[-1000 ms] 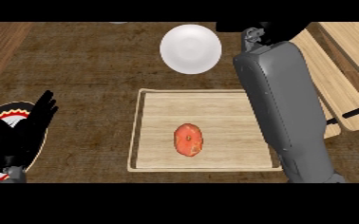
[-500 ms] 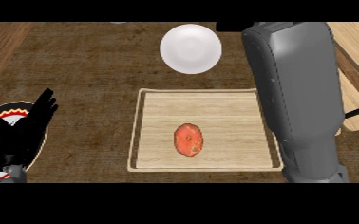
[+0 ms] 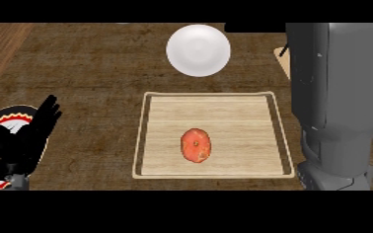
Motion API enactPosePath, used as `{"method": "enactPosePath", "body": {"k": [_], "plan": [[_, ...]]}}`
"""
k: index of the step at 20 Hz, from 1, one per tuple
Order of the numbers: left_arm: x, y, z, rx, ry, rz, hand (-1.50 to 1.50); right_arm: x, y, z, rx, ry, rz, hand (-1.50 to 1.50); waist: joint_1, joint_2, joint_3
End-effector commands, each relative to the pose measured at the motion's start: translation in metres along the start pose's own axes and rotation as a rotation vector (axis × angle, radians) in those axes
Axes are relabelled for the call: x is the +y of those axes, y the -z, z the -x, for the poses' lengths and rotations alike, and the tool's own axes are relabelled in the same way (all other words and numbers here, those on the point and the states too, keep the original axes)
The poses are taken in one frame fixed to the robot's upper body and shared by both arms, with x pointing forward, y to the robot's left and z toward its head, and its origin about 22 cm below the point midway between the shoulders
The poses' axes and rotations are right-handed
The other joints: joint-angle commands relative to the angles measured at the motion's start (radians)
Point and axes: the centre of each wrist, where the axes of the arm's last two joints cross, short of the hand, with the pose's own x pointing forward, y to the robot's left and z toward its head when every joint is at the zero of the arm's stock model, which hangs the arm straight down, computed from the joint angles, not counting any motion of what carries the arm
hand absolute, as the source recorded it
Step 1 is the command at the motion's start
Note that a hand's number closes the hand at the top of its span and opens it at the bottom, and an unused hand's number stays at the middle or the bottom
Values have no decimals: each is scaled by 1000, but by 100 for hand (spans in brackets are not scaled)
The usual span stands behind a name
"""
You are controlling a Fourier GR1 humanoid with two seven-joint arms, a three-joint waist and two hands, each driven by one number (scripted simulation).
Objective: Pick the lemon from the tray and place it in the tiered shelf
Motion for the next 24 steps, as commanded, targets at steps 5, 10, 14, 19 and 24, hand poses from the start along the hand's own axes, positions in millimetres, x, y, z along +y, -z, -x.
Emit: {"method": "enactPosePath", "body": {"k": [5,10,14,19,24], "plan": [[-3,11,-6,-12,2,-17,0,3,31,9,227,-189,15,150,-5,6,0],[24,-3,-3,-6,10,-6,0,23,66,41,234,-236,-6,150,3,5,1],[-22,-5,10,-15,-10,18,0,24,83,51,256,-203,-7,150,5,6,1],[-11,7,6,-10,-1,11,0,45,91,81,297,-156,-15,150,2,8,1],[15,2,-2,-11,-7,-5,0,49,109,119,435,-109,72,150,1,6,2]]}}
